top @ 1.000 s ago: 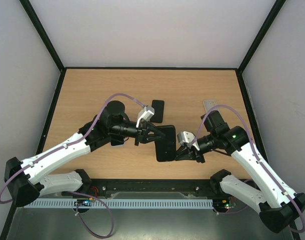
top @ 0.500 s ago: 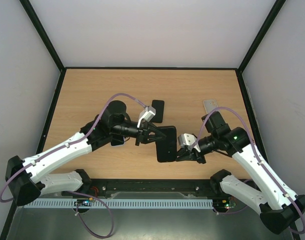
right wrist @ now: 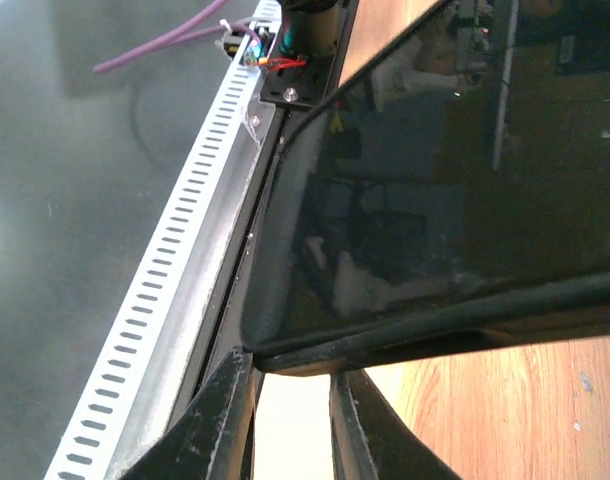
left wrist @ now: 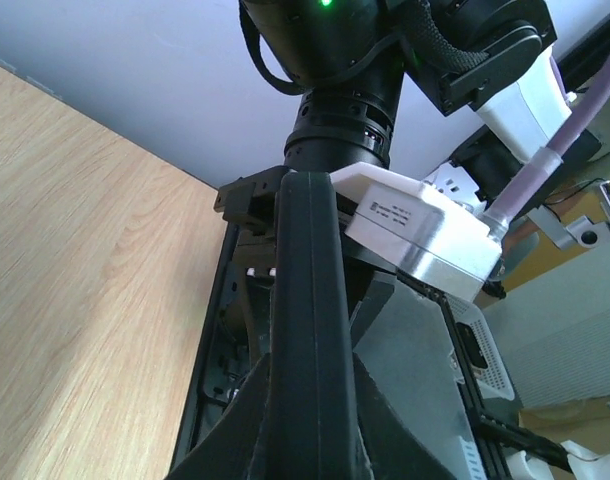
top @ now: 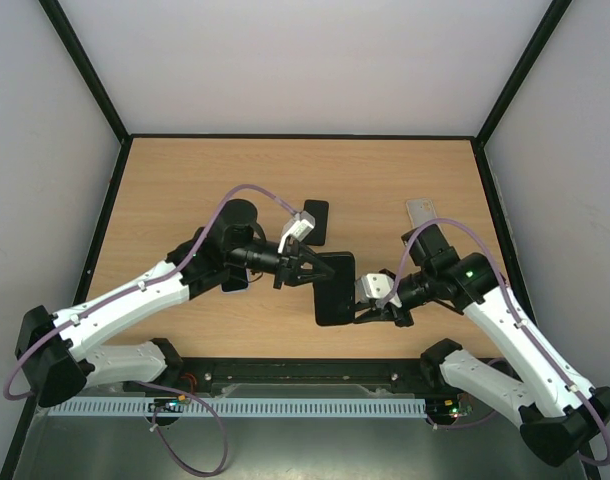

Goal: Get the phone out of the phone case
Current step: Remove the phone case from the phone.

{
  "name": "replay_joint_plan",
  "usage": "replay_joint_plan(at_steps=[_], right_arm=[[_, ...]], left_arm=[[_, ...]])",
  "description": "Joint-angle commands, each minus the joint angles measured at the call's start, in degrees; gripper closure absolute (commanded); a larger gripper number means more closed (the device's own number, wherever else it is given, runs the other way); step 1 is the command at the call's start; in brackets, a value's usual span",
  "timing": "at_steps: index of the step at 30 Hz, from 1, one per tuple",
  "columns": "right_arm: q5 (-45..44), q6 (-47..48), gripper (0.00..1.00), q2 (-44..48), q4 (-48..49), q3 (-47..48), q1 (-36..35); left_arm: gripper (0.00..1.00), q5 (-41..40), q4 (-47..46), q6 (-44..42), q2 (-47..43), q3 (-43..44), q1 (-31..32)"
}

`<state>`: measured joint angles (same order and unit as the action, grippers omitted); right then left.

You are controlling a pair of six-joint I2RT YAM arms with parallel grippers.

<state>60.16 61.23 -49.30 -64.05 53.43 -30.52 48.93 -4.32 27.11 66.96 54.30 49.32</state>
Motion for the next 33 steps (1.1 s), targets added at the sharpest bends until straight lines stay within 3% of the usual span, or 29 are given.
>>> replay_joint_plan(at_steps=[1, 7, 12, 19, 21, 26, 33], right_arm=[[-4.3, 6.6, 0.82, -2.0, -3.0, 1.6, -0.4], [-4.8, 5.0, 0.82, -3.1, -0.8, 1.5, -0.4], [-4.5, 0.2, 0.88, -0.2, 3.8, 0.5, -0.4], [-0.5, -0.2, 0.51, 2.2, 0.4, -0.2, -0.4], [-0.1, -0.1, 0.47, 2.5, -0.7, -0.7, -0.4], [2.4, -3.8, 0.46, 2.5, 0.6, -0.7, -0.4], [4.0, -8.9, 0.6, 2.8, 5.6, -0.5, -0.4]], left_arm=[[0.98, 4.4, -4.5, 4.5, -0.9, 0.8, -0.1], [0.98, 4.9, -4.7, 4.6, -0.6, 0.6, -0.1], [0.97, 4.1, -4.2, 4.4, -0.8, 0.6, -0.1], [0.98, -0.6, -1.6, 2.6, -3.1, 0.5, -0.7], [0.98, -1.4, -2.3, 3.0, -3.6, 0.0, -1.0], [0.98, -1.7, -4.1, 3.9, -3.6, -0.6, -1.2], [0.98, -0.6, -4.8, 4.7, -3.0, -0.6, -1.2]])
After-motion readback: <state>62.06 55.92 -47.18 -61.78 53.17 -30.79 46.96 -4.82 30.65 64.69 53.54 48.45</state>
